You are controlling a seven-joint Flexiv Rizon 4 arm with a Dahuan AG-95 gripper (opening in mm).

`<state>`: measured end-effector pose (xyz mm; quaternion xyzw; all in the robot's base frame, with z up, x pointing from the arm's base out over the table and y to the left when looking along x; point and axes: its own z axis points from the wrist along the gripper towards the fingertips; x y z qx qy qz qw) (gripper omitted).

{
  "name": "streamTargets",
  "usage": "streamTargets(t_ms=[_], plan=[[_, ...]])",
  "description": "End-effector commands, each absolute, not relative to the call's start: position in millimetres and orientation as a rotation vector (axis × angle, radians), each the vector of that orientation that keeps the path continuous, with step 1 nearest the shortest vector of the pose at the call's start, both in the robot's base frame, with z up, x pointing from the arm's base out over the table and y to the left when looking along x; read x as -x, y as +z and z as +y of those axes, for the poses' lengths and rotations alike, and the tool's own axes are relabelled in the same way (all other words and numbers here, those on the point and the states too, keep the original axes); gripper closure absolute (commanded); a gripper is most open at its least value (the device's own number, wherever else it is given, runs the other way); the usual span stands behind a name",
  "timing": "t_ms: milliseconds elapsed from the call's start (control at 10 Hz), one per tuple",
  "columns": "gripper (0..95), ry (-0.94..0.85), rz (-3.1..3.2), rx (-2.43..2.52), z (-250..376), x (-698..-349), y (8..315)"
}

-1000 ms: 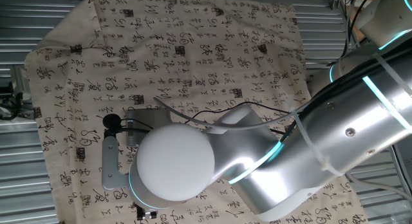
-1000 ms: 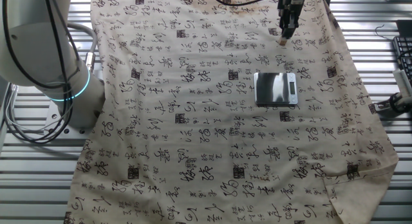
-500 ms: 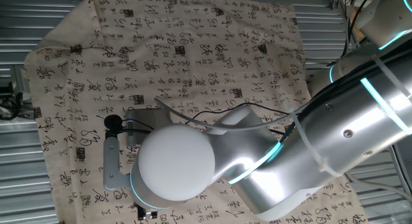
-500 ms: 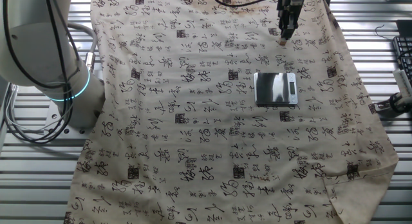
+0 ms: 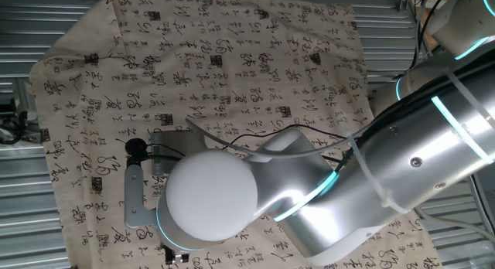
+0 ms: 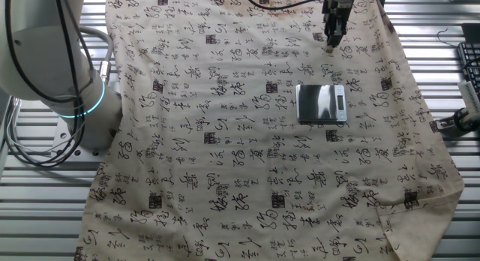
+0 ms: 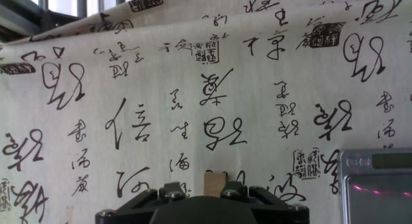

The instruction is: Place the block on the scale

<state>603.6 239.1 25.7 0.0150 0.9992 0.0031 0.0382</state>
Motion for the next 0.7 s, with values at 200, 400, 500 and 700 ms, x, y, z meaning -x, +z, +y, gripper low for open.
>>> streamTargets(t_ms=[200, 400, 500, 700], plan=[[57.0, 0.006, 3.063, -0.045, 238.7, -603.7, 23.0], [57.0, 0.007, 3.063, -0.045, 237.9, -603.9, 23.3], [57.0, 0.007, 3.063, -0.044, 237.7, -604.1, 23.2], [76.0, 0.007, 3.061, -0.040, 237.7, -604.2, 21.7]])
